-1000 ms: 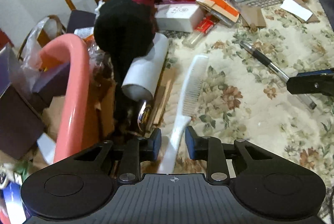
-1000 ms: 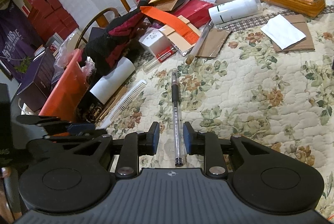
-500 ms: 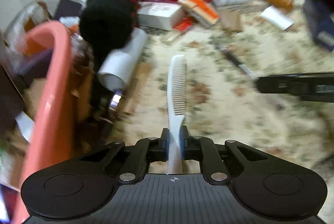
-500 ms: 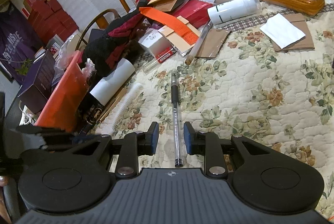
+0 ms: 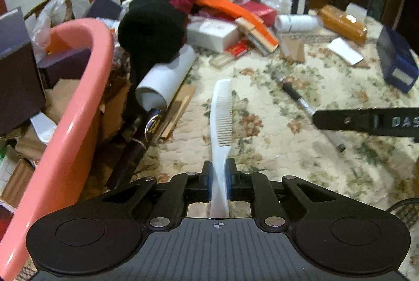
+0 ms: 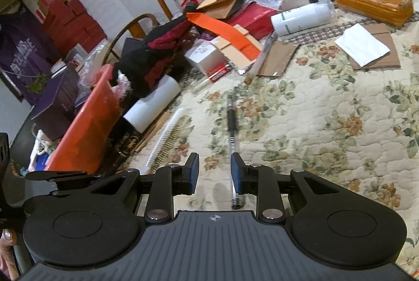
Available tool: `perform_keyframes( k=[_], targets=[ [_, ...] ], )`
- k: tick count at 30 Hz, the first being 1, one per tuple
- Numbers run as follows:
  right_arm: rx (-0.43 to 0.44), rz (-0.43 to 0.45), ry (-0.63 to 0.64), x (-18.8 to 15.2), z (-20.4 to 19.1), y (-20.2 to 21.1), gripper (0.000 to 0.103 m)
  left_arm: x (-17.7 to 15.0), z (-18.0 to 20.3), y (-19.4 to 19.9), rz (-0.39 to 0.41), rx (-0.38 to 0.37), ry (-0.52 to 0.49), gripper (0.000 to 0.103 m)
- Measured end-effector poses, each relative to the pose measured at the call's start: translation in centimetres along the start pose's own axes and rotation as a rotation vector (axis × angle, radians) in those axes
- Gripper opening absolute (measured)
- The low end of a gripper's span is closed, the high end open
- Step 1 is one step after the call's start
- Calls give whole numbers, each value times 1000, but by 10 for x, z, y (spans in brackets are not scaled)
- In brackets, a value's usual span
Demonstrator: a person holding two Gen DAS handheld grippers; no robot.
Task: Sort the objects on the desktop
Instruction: 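Grasp the white comb with the left tool while the right tool holds the pen, then lift the white comb with the left tool while the right tool holds the black pen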
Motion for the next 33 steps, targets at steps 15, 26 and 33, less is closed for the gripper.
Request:
perform_keyframes(
  k=[15, 26, 33],
  targets=[
    [-21, -34, 78, -18, -18, -14, 31, -2, 20, -14, 91, -174, 116, 4],
    [66, -56, 22, -20, -20, -17, 28, -9, 19, -14, 101, -220, 104, 5],
    [-142, 138, 211, 0, -22, 19, 93, -9, 17, -17, 106, -200, 102, 6]
  ],
)
Point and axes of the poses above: each gripper's, at about its wrist camera, not at the fingertips, and y roughly against the way its jaws point, z to its right, x to its top, the point moved 7 cm from there along -y, roughly the way its jaws point
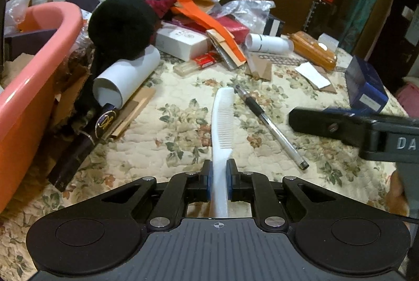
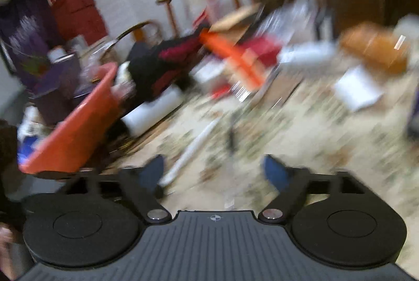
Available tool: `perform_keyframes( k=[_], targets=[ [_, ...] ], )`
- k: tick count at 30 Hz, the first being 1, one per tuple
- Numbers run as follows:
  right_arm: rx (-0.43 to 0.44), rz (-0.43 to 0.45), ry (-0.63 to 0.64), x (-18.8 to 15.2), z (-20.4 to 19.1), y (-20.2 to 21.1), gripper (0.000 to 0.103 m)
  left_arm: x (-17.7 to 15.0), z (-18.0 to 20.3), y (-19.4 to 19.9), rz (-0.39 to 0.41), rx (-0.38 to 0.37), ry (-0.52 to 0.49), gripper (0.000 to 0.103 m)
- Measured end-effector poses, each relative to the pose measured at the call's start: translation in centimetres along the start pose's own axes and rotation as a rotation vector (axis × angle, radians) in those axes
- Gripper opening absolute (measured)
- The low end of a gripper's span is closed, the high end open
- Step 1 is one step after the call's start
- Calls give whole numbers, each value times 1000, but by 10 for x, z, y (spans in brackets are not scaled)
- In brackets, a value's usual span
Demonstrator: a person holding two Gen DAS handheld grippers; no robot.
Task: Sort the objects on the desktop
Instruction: 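Lift the white comb with the left tool while the right tool holds the black pen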
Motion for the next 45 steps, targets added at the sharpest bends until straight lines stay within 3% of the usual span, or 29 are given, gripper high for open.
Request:
perform_keyframes(
  k=[4, 6, 14, 17, 18, 31, 32, 34, 35, 36, 37, 38, 41, 45],
  targets=[
    [-27, -67, -11, -6, 9, -14, 92, 0, 1, 0, 4, 3, -2, 13],
    [-87, -62, 35, -9, 6, -19, 91, -1, 1, 0, 4, 1, 7, 14],
    [-162, -89, 66, -18, 6, -36, 97, 0, -3, 0, -1, -13, 26, 9],
    [-211, -149, 159, -21, -1, -44, 100, 0, -5, 1, -4, -25, 38, 9],
    [-231, -168, 212, -23, -4, -46, 103, 1, -6, 1, -5, -32, 46, 18],
    [-258, -145, 178, -25, -1, -41, 102, 1, -6, -1, -7, -50, 57, 27],
    [-253, -151, 184, -25, -1, -42, 100, 1, -5, -1, -6, -48, 52, 28],
    [-266, -137, 179, -22, -1, -37, 75, 0, -4, -1, -4, -40, 39, 28],
    [-273, -131, 179, -20, -2, -34, 55, 0, -3, -1, -2, -36, 34, 28],
    [-256, -140, 160, -20, -2, -33, 45, 0, -3, -1, -2, -36, 34, 29],
    [-254, -132, 127, -19, -1, -32, 42, 0, -3, -1, -2, -38, 36, 30],
    [-281, -119, 123, -19, 1, -31, 25, 0, -3, -1, -2, -41, 38, 30],
    [-286, -103, 105, -20, 1, -28, 10, 0, -2, 0, -1, -40, 35, 32],
    [-287, -99, 104, -23, -10, -26, 8, 0, -1, 0, 0, -40, 31, 34]
  ],
)
Point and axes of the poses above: each gripper's, at about its wrist camera, not at the fingertips, and y roughly against the way its jaws point, z to its right, x to its top, the point moved 7 cm from there along -y, roughly the way its jaws point
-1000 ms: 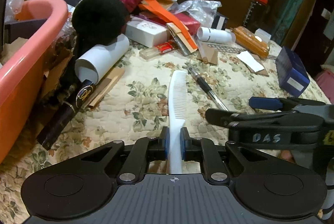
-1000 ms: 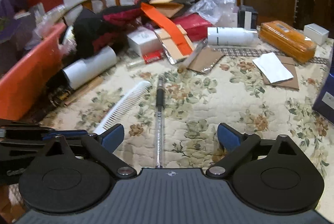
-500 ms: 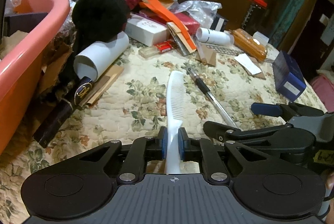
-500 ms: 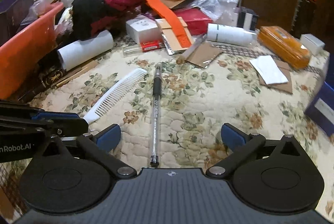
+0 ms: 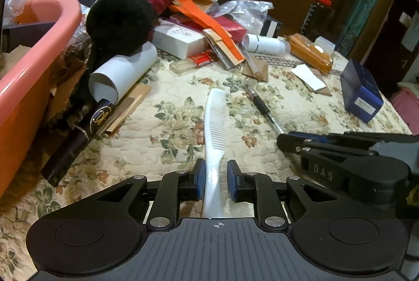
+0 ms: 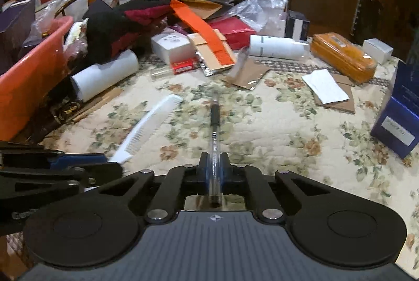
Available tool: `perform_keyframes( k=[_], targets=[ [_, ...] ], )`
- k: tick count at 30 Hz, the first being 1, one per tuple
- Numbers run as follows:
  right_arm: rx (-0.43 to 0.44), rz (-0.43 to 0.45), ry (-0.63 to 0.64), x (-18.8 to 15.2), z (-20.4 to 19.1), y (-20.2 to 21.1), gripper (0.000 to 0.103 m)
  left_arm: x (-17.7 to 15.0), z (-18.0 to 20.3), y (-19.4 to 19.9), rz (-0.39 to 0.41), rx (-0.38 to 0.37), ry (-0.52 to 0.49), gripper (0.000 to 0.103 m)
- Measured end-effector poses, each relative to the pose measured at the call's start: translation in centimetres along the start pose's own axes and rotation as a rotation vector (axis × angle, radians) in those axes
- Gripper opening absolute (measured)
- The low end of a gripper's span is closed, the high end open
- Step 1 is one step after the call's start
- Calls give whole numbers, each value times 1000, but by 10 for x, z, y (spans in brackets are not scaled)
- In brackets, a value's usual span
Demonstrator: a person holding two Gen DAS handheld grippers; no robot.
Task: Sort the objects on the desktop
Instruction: 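Lift the white comb with the left tool while the right tool holds the black pen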
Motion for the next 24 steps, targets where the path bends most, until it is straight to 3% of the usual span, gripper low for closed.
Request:
perform_keyframes(
  k=[4, 8, 12, 15, 24],
  targets=[
    [117, -25, -31, -3, -10, 3, 8, 0, 0, 1, -3, -9, 9, 34],
    [124, -33, -47, -3, -12, 3, 8, 0, -3, 0, -12, -23, 18, 33],
    [133, -42, -81, -2, -8, 3, 8, -1, 3, 0, -16, 6, -43, 33],
    [140, -47, -96, -2, -7, 3, 8, -4, 8, -1, 2, 71, -98, 6],
    [172, -59, -126, -3, -7, 4, 8, -1, 6, 5, 25, 47, -51, 5]
  ],
)
Point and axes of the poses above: each gripper's, at about its wrist camera, not at the fingertips, and y roughly against the way its jaws point, z to its right, x to its top, the point moved 7 cm from there along -y, roughly the way its jaws point
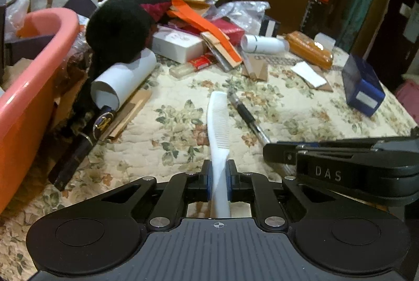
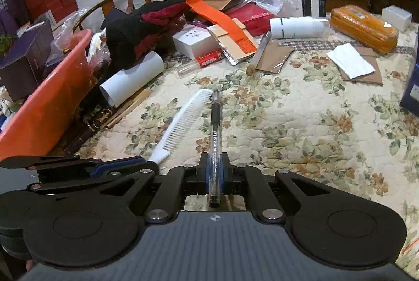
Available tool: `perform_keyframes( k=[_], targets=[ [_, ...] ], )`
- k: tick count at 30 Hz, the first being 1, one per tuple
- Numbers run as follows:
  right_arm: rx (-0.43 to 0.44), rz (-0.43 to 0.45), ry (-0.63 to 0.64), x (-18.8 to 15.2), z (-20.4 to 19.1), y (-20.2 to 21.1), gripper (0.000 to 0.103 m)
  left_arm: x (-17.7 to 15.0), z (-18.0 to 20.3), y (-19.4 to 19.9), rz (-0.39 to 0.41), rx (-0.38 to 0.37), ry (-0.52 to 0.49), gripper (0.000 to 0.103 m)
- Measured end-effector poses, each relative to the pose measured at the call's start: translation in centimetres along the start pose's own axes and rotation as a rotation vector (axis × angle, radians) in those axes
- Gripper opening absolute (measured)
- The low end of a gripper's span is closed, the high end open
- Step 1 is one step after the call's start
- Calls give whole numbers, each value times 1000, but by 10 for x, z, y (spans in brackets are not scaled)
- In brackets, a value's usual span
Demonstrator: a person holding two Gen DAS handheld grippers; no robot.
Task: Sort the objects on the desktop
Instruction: 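Lift the white comb with the left tool while the right tool holds the black pen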
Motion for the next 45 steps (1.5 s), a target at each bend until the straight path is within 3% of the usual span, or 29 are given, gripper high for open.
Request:
perform_keyframes(
  k=[9, 15, 19, 31, 36, 42, 44, 45],
  targets=[
    [58, -18, -46, -1, -1, 0, 9, 3, 4, 6, 44, 10, 3, 5],
    [74, -28, -103, -1, 3, 1, 8, 10, -5, 18, 108, 28, 53, 5],
    [89, -64, -122, -1, 7, 0, 8, 14, -11, 19, 111, 22, 78, 5],
    [128, -94, -78, -4, -1, 1, 8, 20, -7, 35, 169, -25, 78, 5],
    [148, -94, -85, -3, -2, 1, 8, 18, -4, 32, 146, -45, 69, 0],
    [149, -83, -68, -3, -5, 2, 9, 13, -8, 21, 101, 1, 54, 1],
    [138, -90, -66, -4, -4, -1, 9, 12, -10, 18, 80, 41, 18, 15],
    [141, -92, -69, -3, -3, -2, 9, 12, -11, 16, 65, 44, 10, 27]
  ],
)
Point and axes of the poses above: each gripper's, at about its wrist camera, not at the fingertips, and y roughly against the way its jaws point, z to its right, x to its top, the point moved 7 cm from there along -y, roughly the way its jaws point
